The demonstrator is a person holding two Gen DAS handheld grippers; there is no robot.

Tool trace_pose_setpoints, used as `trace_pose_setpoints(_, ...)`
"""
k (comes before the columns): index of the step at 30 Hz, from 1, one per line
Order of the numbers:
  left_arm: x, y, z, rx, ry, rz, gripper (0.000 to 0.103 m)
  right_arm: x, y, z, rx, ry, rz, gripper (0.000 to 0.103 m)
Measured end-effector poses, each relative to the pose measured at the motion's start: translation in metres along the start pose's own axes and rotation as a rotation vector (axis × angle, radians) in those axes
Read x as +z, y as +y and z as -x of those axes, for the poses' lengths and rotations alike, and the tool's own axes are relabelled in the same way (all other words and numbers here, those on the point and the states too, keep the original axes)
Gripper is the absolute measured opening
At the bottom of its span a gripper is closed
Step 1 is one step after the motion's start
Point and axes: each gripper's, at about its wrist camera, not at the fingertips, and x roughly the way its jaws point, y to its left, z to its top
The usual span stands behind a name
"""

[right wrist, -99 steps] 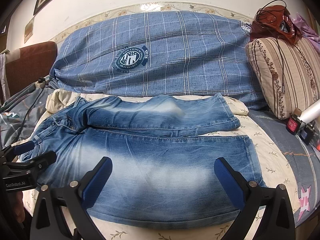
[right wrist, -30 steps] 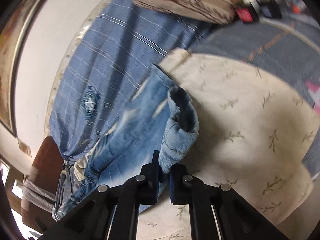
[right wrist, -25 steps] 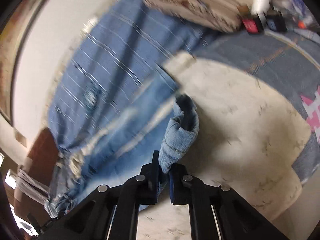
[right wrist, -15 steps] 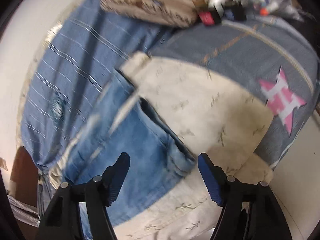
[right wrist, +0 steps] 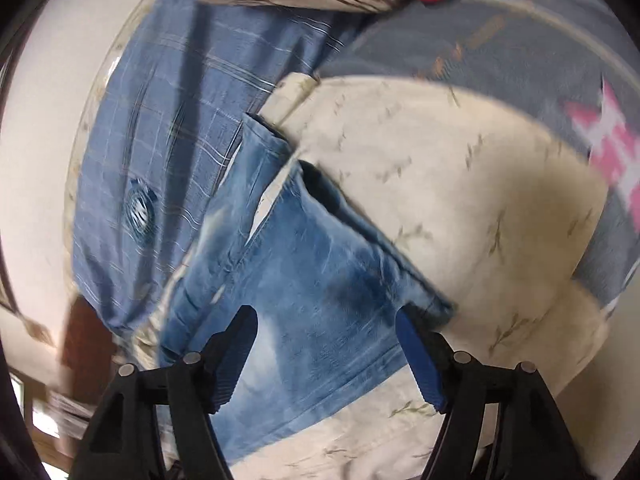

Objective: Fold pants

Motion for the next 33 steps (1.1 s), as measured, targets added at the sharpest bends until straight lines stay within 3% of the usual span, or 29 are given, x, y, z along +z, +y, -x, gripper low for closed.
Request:
trace_pose_setpoints(3, 0.015, -0.002, 0.025, -0.036, -0.071, 0.029, 0.092, 0.001, 0.004, 0.007, 0.009, -0.031, 0.031, 0.075)
trace_pose_setpoints(7, 0.046, -0.023, 0.054, -0.084, -0.203, -0.058, 0.092, 0.004, 0.02, 0.015, 0.02, -0.067, 0.088, 0.075)
trace_pose_setpoints(9, 0.07, -0.031, 0.048, -0.09, -0.221, -0.083, 0.092, 0.014, 0.036, 0.015, 0.032, -0.076, 0.144, 0.075)
trace_pose_setpoints(14, 0.128, -0.047, -0.014, -0.205, -0.048, -0.07, 0.092, 0.049, 0.068, -0.007, 0.022, -0.072, 0.23, 0.075)
trace_pose_setpoints(17, 0.143, -0.059, -0.047, -0.205, 0.022, -0.092, 0.092, 0.076, 0.084, -0.03, -0.041, -0.06, 0.29, 0.075)
trace_pose_setpoints(21, 0.146, -0.067, -0.064, -0.205, 0.054, -0.102, 0.09, 0.111, 0.094, -0.07, -0.1, -0.02, 0.335, 0.075)
trace_pose_setpoints(23, 0.142, -0.069, -0.065, -0.196, 0.052, -0.12, 0.073, 0.126, 0.097, -0.096, -0.12, 0.011, 0.326, 0.075)
trace_pose_setpoints(24, 0.142, -0.071, -0.068, -0.187, 0.057, -0.121, 0.051, 0.13, 0.098, -0.107, -0.134, 0.024, 0.332, 0.075)
trace_pose_setpoints(25, 0.144, -0.071, -0.076, -0.157, 0.076, -0.106, 0.041, 0.131, 0.098, -0.115, -0.146, 0.037, 0.341, 0.075)
trace_pose_setpoints(26, 0.144, -0.069, -0.08, -0.161, 0.09, -0.093, 0.041, 0.132, 0.101, -0.125, -0.162, 0.054, 0.354, 0.074)
trace_pose_setpoints(28, 0.143, -0.069, -0.084, -0.151, 0.091, -0.091, 0.028, 0.128, 0.107, -0.141, -0.207, 0.086, 0.402, 0.058)
trace_pose_setpoints(30, 0.144, -0.073, -0.076, -0.096, 0.039, -0.115, 0.022, 0.122, 0.111, -0.143, -0.276, 0.073, 0.447, 0.021)
trace_pose_setpoints(33, 0.143, -0.082, -0.05, -0.024, -0.083, -0.155, 0.02, 0.116, 0.12, -0.129, -0.331, 0.031, 0.507, 0.018)
